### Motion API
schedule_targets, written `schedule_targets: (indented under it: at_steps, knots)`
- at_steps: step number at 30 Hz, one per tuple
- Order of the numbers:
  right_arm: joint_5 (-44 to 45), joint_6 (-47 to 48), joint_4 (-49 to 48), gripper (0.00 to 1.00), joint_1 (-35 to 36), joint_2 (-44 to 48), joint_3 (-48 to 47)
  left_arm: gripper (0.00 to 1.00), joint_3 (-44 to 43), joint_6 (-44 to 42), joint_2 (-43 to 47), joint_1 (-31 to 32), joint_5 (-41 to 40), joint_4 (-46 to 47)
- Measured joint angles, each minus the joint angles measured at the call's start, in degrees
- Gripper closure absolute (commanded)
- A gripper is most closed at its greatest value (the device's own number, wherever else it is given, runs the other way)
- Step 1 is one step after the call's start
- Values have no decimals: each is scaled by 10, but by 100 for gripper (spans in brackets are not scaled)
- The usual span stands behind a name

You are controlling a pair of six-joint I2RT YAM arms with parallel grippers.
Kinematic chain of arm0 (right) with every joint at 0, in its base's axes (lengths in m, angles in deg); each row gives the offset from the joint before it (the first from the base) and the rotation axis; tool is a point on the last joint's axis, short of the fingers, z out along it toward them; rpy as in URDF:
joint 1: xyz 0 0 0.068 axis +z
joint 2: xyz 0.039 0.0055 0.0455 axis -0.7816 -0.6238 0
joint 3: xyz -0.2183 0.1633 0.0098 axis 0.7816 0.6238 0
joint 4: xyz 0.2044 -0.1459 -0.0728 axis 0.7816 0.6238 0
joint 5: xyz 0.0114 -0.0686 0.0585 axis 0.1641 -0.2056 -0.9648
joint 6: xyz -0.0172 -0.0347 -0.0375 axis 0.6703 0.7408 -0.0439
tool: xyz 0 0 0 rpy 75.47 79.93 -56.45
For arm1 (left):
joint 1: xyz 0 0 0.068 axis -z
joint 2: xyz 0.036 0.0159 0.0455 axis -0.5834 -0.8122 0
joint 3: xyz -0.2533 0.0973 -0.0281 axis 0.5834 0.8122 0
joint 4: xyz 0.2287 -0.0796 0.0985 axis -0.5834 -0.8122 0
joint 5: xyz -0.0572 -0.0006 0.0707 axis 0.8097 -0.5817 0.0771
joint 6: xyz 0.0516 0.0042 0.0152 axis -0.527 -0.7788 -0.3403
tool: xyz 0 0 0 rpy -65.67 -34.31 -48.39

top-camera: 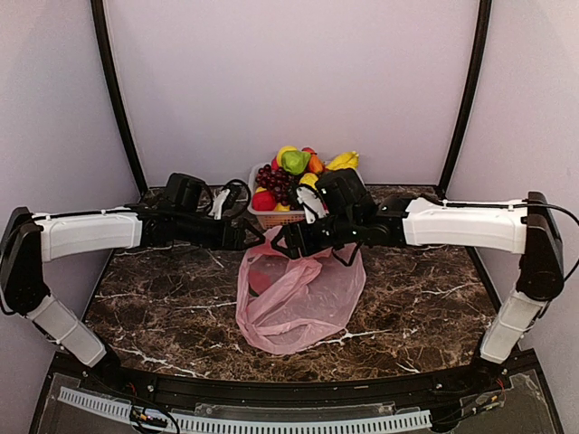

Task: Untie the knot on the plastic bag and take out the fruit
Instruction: Adjust the bag opening for the takeout bag.

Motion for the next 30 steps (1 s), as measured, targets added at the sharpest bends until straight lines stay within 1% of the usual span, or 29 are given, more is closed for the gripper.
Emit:
schedule_targets:
  at_steps: [7,11,13,14,15,17,18,19,20,21,22,23,25,27,30]
  knots:
    - [3,-11,-5,34,0,-38,0,9,-6,0,-23,6,-7,1]
    - [5,-17,-11,36,0,-59,0,15,-12,0,-36,8,-12,3]
    - [5,-20,-13,37,0,-73,0,21,-19,0,-48,9,-15,4]
    - [5,-21,-12,37,0,-78,0,26,-22,0,-53,9,-16,4]
    - [7,-23,-12,38,0,-84,0,29,-24,-1,-57,9,-16,4]
    - [14,-25,-12,40,0,-94,0,46,-28,0,-64,10,-16,4]
    - [18,-26,-10,41,0,-101,-2,50,-32,-2,-69,11,-16,3]
    - [23,-28,-8,41,0,-106,-6,60,-36,-1,-73,12,-15,3]
    - [26,-30,-7,41,0,-112,-10,65,-39,-1,-78,12,-15,5]
    - [29,-32,-7,42,0,-118,-14,72,-43,0,-83,13,-14,5]
    - [32,-34,-6,42,0,-123,-18,76,-46,0,-86,14,-13,6]
    - [35,-37,-6,42,0,-128,-20,84,-47,0,-88,15,-12,8]
    - [40,-41,-1,43,0,-133,-21,92,-47,2,-89,16,-12,8]
    - [49,-47,10,43,0,-136,-21,97,-47,5,-89,17,-13,12]
    - [65,-56,23,44,0,-137,-14,99,-42,11,-81,18,-25,26]
